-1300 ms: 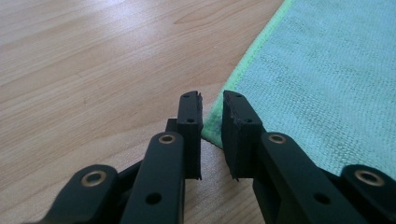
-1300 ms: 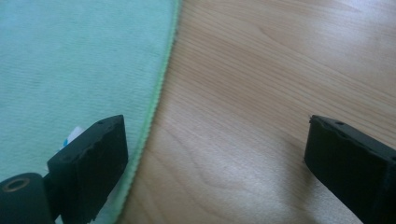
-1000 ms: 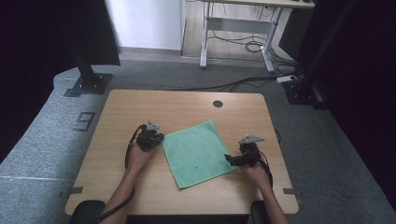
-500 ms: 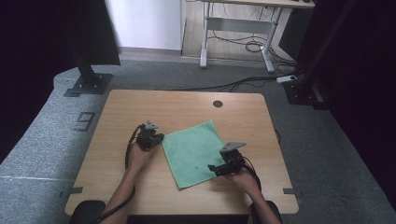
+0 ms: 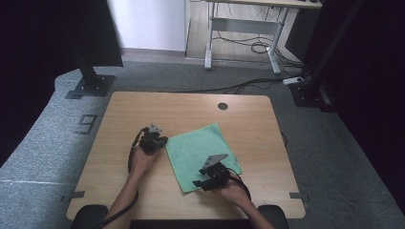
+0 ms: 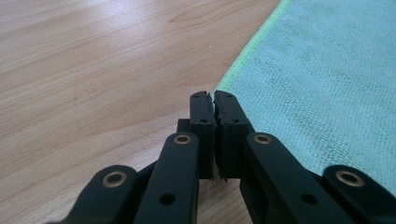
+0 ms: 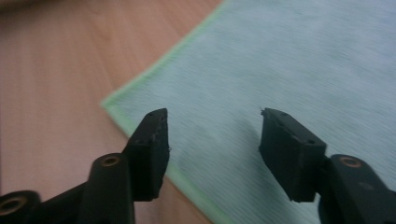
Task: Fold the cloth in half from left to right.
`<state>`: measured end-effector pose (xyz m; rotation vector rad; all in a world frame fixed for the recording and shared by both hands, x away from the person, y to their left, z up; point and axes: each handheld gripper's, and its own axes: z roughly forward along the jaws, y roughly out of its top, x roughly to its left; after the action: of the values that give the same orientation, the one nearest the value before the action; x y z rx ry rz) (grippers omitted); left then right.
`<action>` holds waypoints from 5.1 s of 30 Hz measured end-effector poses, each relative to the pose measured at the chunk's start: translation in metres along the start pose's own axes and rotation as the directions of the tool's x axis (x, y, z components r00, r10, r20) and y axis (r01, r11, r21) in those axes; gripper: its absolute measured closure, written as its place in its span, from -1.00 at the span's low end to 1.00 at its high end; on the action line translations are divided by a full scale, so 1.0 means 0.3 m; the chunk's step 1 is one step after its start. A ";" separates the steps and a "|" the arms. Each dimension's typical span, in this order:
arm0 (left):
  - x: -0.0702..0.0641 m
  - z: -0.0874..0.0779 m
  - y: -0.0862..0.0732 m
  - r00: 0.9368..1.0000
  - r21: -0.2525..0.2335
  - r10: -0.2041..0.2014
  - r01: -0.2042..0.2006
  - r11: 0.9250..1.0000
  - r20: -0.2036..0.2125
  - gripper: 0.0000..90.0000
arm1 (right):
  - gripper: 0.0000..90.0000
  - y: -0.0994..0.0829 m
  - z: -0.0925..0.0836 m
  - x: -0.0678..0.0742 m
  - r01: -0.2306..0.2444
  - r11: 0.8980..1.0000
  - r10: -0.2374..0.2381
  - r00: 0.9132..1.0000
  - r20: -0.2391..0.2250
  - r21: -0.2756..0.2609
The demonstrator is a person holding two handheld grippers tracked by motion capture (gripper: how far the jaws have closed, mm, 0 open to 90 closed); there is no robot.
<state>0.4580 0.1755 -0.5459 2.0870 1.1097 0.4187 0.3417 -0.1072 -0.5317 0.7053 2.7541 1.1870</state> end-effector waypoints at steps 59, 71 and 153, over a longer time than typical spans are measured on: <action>-0.041 -0.027 0.166 0.999 -0.048 -0.001 0.003 0.999 0.037 0.96 | 0.89 0.066 -0.045 0.078 0.046 0.999 -0.046 0.999 -0.017 -0.004; -0.123 0.043 0.284 0.997 -0.064 0.042 -0.038 0.997 0.057 0.96 | 0.89 0.019 -0.152 -0.003 -0.018 0.998 0.021 0.998 0.053 -0.053; -0.350 0.252 0.404 0.983 -0.050 0.153 -0.149 0.988 0.099 -0.34 | 0.86 -0.241 -0.342 -0.239 -0.242 0.966 0.260 0.919 0.297 -0.094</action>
<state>0.5116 0.0116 -0.5045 2.1379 0.8793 0.3991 0.3542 -0.2507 -0.5191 1.1579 2.4179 1.0788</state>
